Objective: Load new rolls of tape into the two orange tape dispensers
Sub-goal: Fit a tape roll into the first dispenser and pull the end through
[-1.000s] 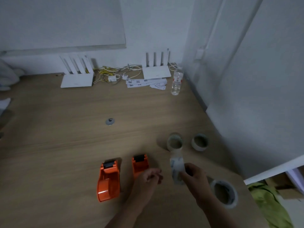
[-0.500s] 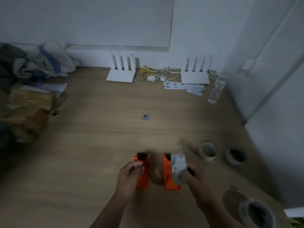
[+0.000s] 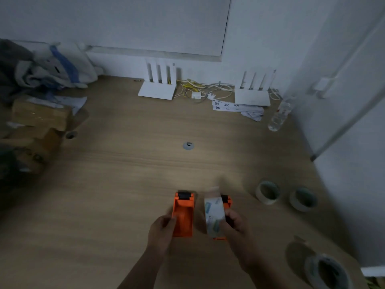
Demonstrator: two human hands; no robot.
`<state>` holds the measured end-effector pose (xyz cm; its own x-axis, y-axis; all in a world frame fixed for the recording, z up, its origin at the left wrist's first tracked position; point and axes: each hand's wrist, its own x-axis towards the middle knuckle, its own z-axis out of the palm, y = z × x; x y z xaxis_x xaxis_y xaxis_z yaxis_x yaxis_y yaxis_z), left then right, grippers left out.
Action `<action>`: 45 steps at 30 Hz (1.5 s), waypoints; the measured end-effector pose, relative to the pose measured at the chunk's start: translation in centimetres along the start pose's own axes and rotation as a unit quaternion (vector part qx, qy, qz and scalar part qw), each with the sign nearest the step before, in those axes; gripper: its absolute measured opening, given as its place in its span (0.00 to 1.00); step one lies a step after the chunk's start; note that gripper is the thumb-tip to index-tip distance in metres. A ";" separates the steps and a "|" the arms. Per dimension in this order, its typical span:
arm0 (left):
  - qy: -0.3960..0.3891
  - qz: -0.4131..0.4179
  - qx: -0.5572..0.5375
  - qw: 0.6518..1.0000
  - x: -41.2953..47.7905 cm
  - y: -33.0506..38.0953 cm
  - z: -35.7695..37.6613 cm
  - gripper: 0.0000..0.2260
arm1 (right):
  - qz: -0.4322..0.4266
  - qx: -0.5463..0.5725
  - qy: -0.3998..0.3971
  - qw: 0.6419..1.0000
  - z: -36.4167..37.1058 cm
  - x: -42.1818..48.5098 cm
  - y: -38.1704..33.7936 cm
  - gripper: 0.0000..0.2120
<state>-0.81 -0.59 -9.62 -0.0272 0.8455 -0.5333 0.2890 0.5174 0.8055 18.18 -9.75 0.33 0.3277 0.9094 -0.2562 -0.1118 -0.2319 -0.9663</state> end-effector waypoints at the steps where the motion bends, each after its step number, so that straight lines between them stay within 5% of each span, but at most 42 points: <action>1: -0.008 0.003 0.008 1.000 0.0 0.1 0.2 0.14 | 0.001 -0.005 -0.005 1.000 0.2 0.0 -0.1 0.13; 4: -0.016 0.022 0.022 0.999 0.0 0.6 0.5 0.09 | -0.010 -0.014 -0.018 1.000 0.8 -0.1 -0.1 0.11; 8: -0.021 0.024 0.011 0.999 0.7 0.0 0.7 0.12 | -0.016 -0.016 -0.022 0.999 1.8 -0.2 -0.4 0.07; 10: -0.019 0.037 0.006 0.999 1.2 -0.7 0.8 0.21 | -0.015 -0.026 -0.024 0.999 2.2 -0.3 -0.6 0.07; 13: -0.018 0.060 -0.003 0.998 0.9 -1.1 1.0 0.17 | 0.003 -0.047 -0.027 0.999 2.7 -0.1 -0.7 0.09; 16: -0.013 0.058 -0.057 0.997 -0.5 -0.2 0.8 0.22 | 0.008 -0.061 -0.028 0.998 3.2 0.0 -0.8 0.09; 20: -0.023 0.045 -0.132 0.990 -3.4 3.4 0.7 0.11 | 0.008 -0.062 -0.009 0.998 3.7 0.1 -0.4 0.09; 28: -0.056 0.061 -0.215 0.973 -5.7 8.5 -0.1 0.15 | 0.004 -0.028 0.023 0.999 3.6 -0.7 -0.4 0.11; 45: -0.114 0.102 -0.166 0.974 -7.3 8.0 0.8 0.13 | -0.048 -0.014 0.032 0.998 3.9 -1.2 -2.3 0.18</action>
<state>2.51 -2.70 0.52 0.2219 0.9038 -0.3658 -0.0596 0.3871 0.9201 14.35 -9.00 2.95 0.3941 0.9044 -0.1636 -0.0516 -0.1559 -0.9864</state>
